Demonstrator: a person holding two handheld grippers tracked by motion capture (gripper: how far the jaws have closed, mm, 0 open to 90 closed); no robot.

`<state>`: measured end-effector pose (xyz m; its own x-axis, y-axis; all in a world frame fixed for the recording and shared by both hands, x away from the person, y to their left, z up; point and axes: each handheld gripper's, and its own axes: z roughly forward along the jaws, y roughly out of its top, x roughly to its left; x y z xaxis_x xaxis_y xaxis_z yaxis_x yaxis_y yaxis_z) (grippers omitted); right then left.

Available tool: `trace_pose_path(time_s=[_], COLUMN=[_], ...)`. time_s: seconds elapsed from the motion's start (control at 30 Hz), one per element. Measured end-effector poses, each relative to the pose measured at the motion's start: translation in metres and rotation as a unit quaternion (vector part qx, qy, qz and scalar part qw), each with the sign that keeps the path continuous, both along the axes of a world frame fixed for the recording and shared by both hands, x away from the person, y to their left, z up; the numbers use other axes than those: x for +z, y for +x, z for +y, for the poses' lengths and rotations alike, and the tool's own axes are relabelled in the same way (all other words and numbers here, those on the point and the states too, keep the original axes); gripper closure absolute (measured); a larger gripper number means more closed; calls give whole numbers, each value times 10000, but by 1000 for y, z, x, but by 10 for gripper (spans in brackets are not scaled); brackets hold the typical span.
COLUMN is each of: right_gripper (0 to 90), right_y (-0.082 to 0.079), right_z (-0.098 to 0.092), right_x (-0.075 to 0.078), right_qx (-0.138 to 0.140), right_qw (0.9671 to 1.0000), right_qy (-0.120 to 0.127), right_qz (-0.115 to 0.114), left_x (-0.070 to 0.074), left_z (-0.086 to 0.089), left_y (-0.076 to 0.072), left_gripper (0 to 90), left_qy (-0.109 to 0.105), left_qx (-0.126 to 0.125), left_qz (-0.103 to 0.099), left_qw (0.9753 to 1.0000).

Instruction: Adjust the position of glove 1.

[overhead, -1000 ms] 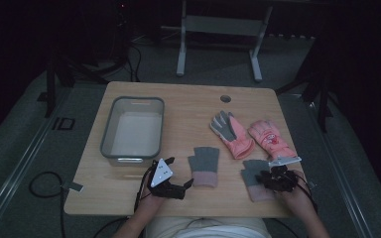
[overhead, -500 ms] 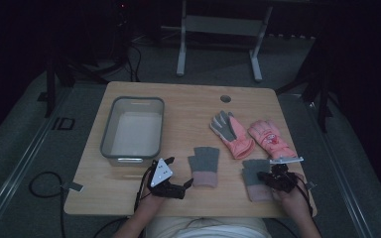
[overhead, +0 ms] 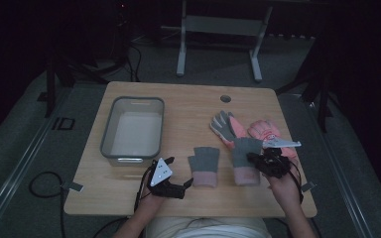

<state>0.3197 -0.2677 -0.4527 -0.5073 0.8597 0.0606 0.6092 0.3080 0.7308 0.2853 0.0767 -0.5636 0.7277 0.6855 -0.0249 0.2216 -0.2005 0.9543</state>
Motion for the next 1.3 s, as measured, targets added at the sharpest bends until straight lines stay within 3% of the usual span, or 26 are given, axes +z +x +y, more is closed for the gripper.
trace_pose_path(time_s=[0.3,0.47,0.63,0.87,1.1,1.3], right_gripper=[854,853,852,851,847,846], right_y=[11,19,25,29,31,35], right_z=[46,72,95,109,121,118], right_x=[6,-5,-21,-43,-59,-70], right_qx=[155,253,342,243,245,161], right_qw=[9998,9996,9992,9985,9980,9977], right_qy=[59,158,102,161,85,10], right_qz=[-117,23,167,471,573,656], left_x=[0,0,0,0,0,0], left_z=[0,0,0,0,-1,-1], left_y=[0,0,0,0,-1,0], left_gripper=[0,0,0,0,0,0], left_qy=[-4,-25,-19,-17,53,41], left_qx=[0,18,9,0,-22,-31], left_qz=[9,12,10,16,-36,4], left_qw=[10000,10000,10000,10000,10000,10000])
